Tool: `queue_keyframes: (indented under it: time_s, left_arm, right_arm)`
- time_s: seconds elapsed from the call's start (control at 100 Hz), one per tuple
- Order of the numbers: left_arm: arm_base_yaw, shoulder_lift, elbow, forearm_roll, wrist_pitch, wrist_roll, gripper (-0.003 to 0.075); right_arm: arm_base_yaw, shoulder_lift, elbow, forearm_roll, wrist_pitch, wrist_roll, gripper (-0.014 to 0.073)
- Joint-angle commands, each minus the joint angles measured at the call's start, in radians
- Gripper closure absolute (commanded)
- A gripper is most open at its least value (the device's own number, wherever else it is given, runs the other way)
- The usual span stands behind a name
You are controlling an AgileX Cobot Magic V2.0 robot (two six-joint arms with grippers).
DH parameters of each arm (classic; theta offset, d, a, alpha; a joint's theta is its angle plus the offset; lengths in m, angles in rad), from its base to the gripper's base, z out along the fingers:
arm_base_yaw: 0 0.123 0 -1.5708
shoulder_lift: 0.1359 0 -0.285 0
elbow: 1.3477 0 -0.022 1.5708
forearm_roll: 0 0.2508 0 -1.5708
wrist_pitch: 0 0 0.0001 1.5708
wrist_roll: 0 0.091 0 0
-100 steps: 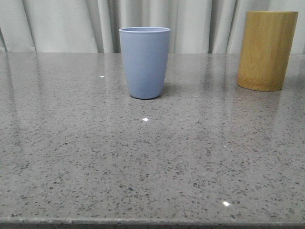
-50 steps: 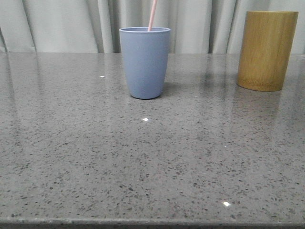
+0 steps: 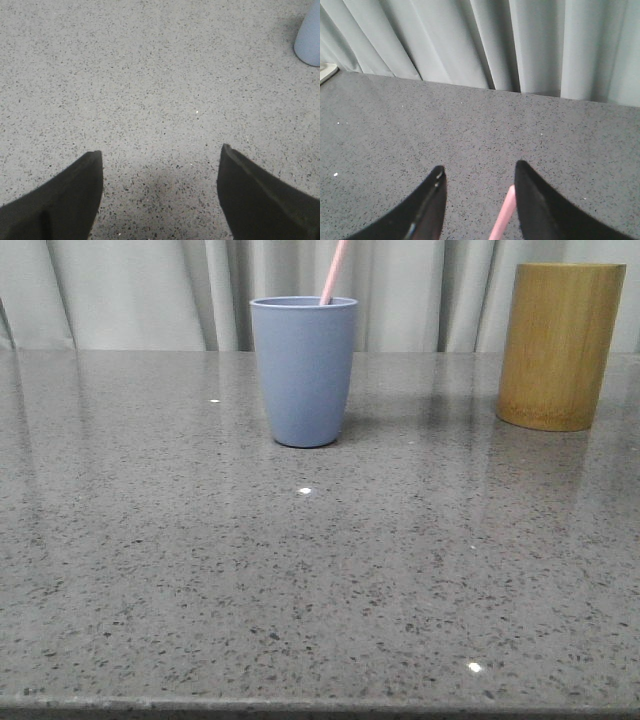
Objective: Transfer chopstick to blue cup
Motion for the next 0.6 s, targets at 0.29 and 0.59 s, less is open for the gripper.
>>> queue_keyframes:
  time_s: [0.29, 0.59]
  left_arm:
    - [0.002, -0.003, -0.028, -0.007, -0.059, -0.01, 0.0246]
    - [0.002, -0.003, -0.028, -0.007, -0.059, -0.01, 0.0246]
  right_arm:
    - [-0.004, -0.057, -0.032, -0.009, -0.081, -0.091, 0.019]
    - [-0.103, -0.167, -0.032, -0.116, 0.044, -0.106, 0.019]
